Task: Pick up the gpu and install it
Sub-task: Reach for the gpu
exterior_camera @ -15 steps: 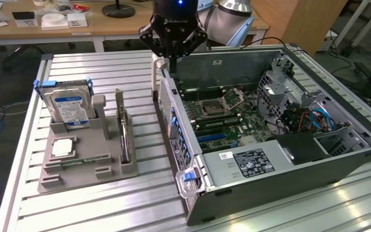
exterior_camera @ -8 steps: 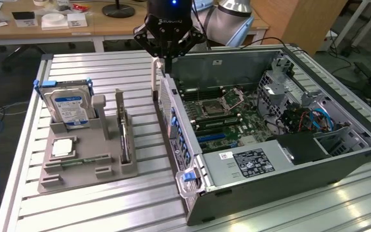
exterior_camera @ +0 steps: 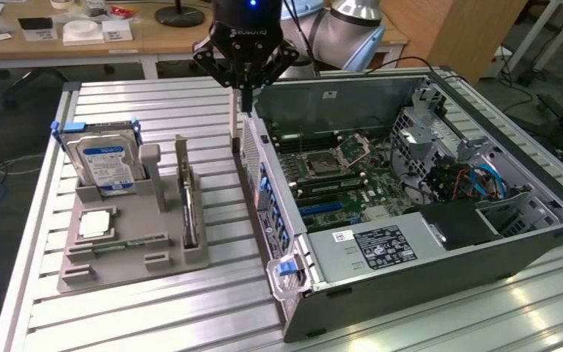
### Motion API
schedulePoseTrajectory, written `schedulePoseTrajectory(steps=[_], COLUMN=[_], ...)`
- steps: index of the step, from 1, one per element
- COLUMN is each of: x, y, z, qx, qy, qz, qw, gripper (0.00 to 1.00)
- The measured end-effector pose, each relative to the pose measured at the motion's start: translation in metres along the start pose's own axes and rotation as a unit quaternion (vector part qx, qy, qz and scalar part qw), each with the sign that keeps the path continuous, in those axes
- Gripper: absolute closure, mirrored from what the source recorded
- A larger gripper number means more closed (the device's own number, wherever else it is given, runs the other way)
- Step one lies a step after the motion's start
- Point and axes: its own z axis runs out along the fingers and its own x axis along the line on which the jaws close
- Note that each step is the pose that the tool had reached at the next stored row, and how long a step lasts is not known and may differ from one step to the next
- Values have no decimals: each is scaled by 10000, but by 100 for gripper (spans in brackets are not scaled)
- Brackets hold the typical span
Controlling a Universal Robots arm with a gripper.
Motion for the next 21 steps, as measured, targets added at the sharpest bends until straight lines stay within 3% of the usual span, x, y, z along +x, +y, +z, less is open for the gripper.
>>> schedulePoseTrajectory(steps=[21], x=[306], y=[-23], z=[-8], qx=[0], qy=[0], qz=[0], qw=[10000], gripper=[89])
